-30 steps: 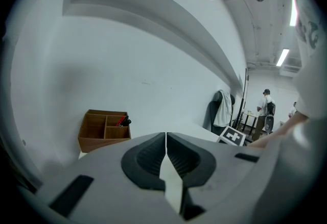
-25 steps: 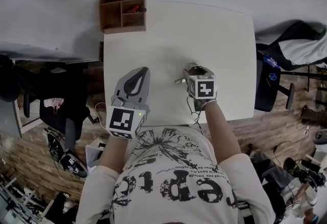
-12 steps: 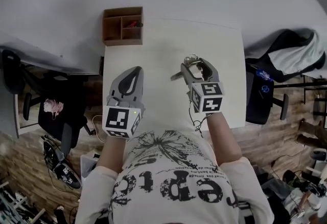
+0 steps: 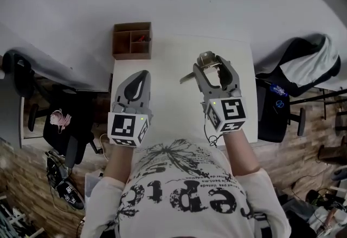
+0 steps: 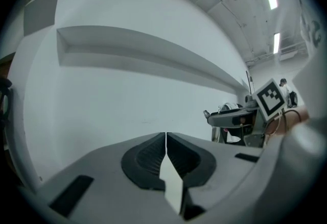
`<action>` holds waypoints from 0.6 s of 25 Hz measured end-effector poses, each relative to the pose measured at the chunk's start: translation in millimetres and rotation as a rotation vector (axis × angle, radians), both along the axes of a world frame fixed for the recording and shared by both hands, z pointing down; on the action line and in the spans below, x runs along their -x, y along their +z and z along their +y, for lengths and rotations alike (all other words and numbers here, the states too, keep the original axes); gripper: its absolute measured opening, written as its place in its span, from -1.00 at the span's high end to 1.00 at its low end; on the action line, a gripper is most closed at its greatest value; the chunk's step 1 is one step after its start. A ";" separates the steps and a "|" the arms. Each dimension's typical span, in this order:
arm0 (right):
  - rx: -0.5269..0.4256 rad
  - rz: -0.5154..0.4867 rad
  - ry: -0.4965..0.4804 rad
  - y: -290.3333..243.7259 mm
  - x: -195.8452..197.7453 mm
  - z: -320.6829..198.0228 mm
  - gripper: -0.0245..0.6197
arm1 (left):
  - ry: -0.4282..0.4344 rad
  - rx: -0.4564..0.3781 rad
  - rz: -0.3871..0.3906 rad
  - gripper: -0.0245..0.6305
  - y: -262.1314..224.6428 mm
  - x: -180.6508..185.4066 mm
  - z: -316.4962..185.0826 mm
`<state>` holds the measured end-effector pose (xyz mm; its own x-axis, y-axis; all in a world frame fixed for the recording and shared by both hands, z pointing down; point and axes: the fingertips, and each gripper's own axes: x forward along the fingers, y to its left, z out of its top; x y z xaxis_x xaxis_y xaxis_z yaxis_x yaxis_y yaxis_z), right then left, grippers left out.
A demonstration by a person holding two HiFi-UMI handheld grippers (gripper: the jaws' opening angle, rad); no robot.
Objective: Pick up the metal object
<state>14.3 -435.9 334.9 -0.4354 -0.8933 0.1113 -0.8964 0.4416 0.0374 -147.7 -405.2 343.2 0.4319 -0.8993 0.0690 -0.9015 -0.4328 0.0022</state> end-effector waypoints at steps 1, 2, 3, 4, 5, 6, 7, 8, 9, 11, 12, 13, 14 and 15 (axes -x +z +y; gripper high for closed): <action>-0.024 -0.017 -0.006 -7.7 -0.3 3.3 0.05 | -0.003 -0.007 0.000 0.89 -3.5 -0.3 0.7; -0.046 -0.034 -0.011 -14.3 -0.7 6.4 0.05 | -0.007 -0.014 0.002 0.89 -6.7 -0.5 1.3; -0.064 -0.046 -0.016 -19.6 -1.0 9.4 0.05 | -0.010 -0.020 0.003 0.89 -9.6 -0.8 2.1; -0.079 -0.053 -0.020 -23.5 -1.4 12.1 0.05 | -0.014 -0.024 0.004 0.89 -11.9 -1.3 3.0; -0.090 -0.055 -0.023 -25.9 -1.9 14.6 0.05 | -0.016 -0.028 0.004 0.89 -13.9 -2.2 4.1; -0.097 -0.054 -0.023 -27.0 -2.7 16.6 0.05 | -0.016 -0.031 0.004 0.89 -15.3 -3.5 5.3; -0.101 -0.051 -0.021 -27.1 -3.8 18.3 0.05 | -0.015 -0.033 0.004 0.89 -16.3 -5.1 6.5; -0.105 -0.049 -0.018 -26.5 -5.1 19.6 0.05 | -0.013 -0.035 0.004 0.89 -16.8 -6.8 7.7; -0.109 -0.048 -0.014 -26.1 -6.6 20.7 0.05 | -0.011 -0.036 0.003 0.89 -16.9 -8.6 8.6; -0.119 -0.050 -0.007 -26.5 -9.3 22.7 0.05 | -0.004 -0.035 0.000 0.89 -17.2 -12.7 10.6; -0.122 -0.049 -0.004 -26.8 -10.4 23.6 0.05 | 0.002 -0.036 -0.002 0.89 -18.1 -15.0 11.8; -0.123 -0.046 -0.002 -26.8 -11.1 24.5 0.05 | 0.008 -0.039 -0.004 0.89 -19.8 -17.3 13.2; -0.123 -0.042 0.000 -26.4 -11.8 25.2 0.05 | 0.014 -0.045 -0.004 0.89 -22.0 -19.3 14.5; -0.120 -0.041 0.002 -25.8 -12.4 25.8 0.05 | 0.018 -0.050 -0.005 0.89 -24.1 -21.0 15.7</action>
